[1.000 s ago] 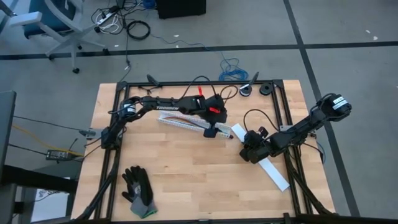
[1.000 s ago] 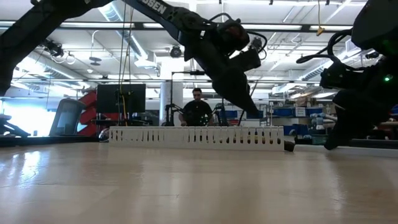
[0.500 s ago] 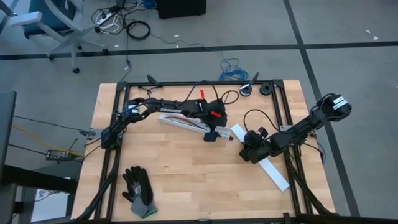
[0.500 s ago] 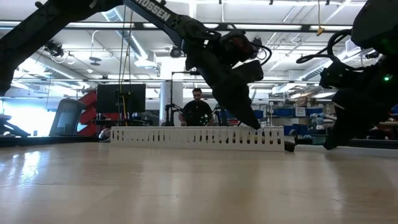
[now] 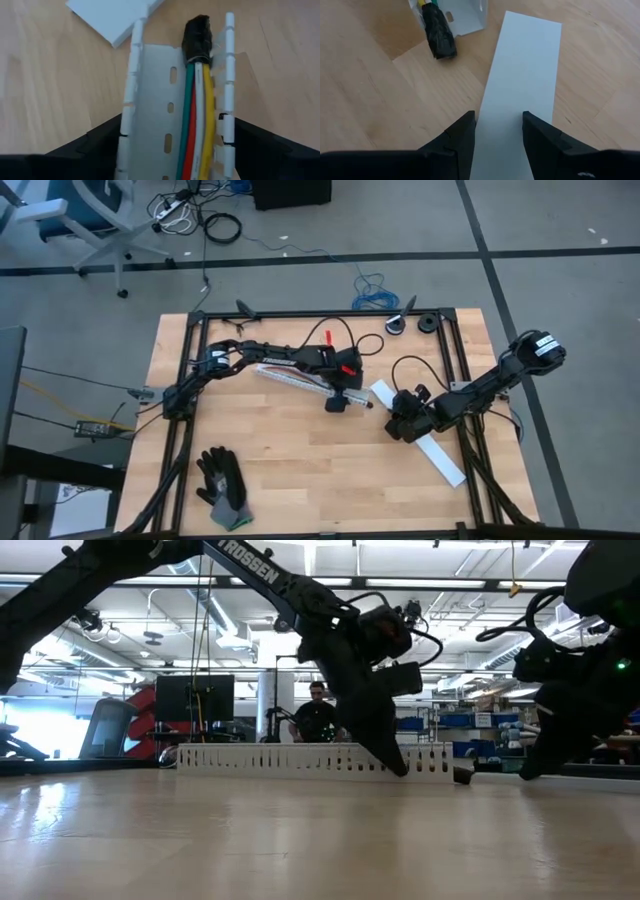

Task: Ziptie cables
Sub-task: Close the white cable duct with the cover

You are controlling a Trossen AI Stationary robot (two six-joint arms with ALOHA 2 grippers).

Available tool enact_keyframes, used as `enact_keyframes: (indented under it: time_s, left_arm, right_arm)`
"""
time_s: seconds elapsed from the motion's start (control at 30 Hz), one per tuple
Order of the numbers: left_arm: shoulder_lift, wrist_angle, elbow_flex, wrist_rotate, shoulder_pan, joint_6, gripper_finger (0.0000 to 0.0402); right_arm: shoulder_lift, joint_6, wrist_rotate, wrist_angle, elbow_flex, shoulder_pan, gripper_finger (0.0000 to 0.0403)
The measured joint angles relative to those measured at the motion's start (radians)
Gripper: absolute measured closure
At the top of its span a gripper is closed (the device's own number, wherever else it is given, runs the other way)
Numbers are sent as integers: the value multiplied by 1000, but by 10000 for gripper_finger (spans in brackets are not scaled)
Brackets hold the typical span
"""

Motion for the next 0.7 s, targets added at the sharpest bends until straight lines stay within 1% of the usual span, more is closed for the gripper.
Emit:
enact_keyframes:
  time_s: [0.1, 0.23, 0.33, 0.47, 0.57, 0.7]
  left_arm:
    - [-1, -3, 0, -4, -1, 0, 82]
    - [-1, -4, 0, -7, 0, 0, 94]
    - [-1, -12, 0, -37, 1, -1, 100]
    - [-1, -6, 0, -42, 1, -3, 102]
    - [-1, 17, 0, -25, 0, -2, 102]
    - [-1, 97, 0, 32, -3, -19, 102]
  right_arm:
    - [0, -10, 0, 6, 0, 0, 258]
    - [0, -36, 0, 20, 0, -2, 257]
    - [0, -35, 0, 24, 0, -2, 257]
    - [0, -35, 0, 28, 0, -2, 257]
    - [0, -34, 0, 29, 0, -2, 256]
    - [0, -34, 1, 31, 0, -2, 257]
